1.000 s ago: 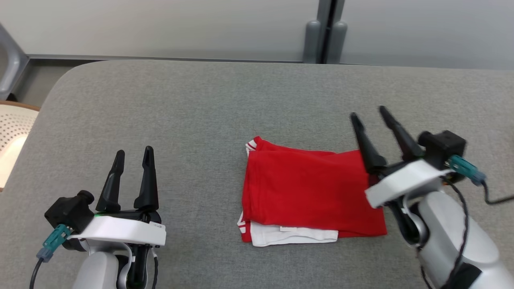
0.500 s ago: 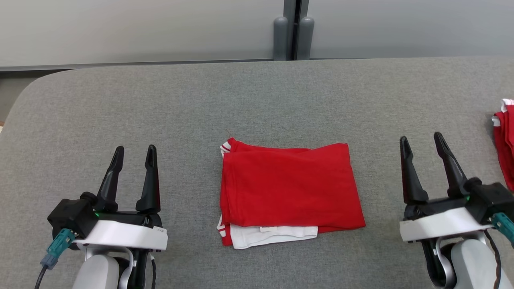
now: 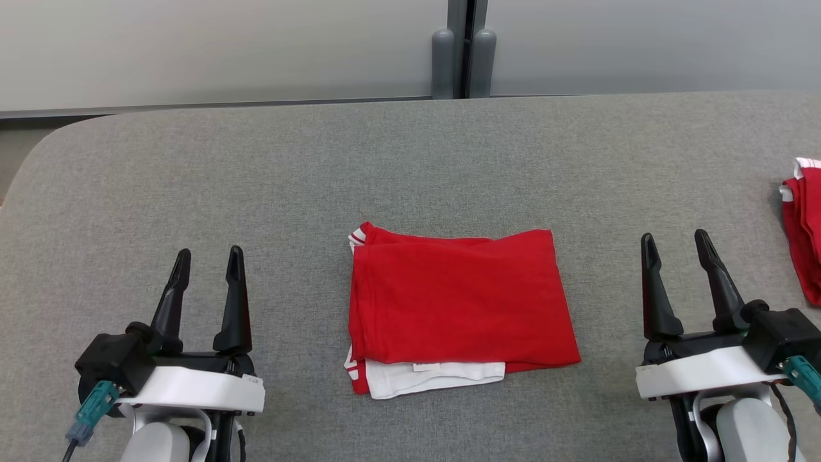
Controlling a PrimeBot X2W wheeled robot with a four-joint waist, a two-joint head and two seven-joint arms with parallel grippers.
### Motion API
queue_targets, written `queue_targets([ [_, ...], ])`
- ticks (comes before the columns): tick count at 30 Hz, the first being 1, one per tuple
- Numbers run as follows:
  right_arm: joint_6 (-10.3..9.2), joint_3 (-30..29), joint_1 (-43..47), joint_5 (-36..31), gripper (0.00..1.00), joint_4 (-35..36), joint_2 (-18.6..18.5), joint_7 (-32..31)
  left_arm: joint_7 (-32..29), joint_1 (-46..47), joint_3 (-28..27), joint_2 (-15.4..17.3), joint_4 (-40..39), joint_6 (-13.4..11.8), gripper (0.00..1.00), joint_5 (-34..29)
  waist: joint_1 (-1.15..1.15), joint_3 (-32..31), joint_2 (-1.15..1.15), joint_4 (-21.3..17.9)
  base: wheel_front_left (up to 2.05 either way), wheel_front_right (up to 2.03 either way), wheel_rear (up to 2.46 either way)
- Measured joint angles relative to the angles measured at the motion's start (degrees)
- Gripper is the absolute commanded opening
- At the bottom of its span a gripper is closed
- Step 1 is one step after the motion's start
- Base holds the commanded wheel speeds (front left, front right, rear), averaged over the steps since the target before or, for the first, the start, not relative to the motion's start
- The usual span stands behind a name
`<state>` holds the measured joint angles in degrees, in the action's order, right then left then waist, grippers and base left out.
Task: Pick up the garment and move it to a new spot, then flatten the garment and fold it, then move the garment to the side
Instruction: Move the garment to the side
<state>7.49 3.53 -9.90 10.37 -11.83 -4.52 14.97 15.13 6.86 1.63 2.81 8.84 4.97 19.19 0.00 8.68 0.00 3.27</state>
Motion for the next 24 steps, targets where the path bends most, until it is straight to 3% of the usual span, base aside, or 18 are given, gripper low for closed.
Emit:
queue_targets([
  [11, 0.00, 2.3, -0.1, 0.2, 1.00, -2.8, 0.5, 0.0, 0.0, 0.0, 1.2, 0.0, 0.9, 0.1, 1.00, 0.1, 0.00, 0.6, 0.00, 0.9, 0.00, 0.00, 0.00],
  [24, 0.00, 5.8, -4.7, 2.4, 1.00, -17.2, 1.6, 0.0, 0.0, 1.4, 3.0, 0.0, 1.8, 0.5, 1.00, 0.5, 0.00, 3.2, 0.00, 3.7, 0.00, 0.00, 0.00],
])
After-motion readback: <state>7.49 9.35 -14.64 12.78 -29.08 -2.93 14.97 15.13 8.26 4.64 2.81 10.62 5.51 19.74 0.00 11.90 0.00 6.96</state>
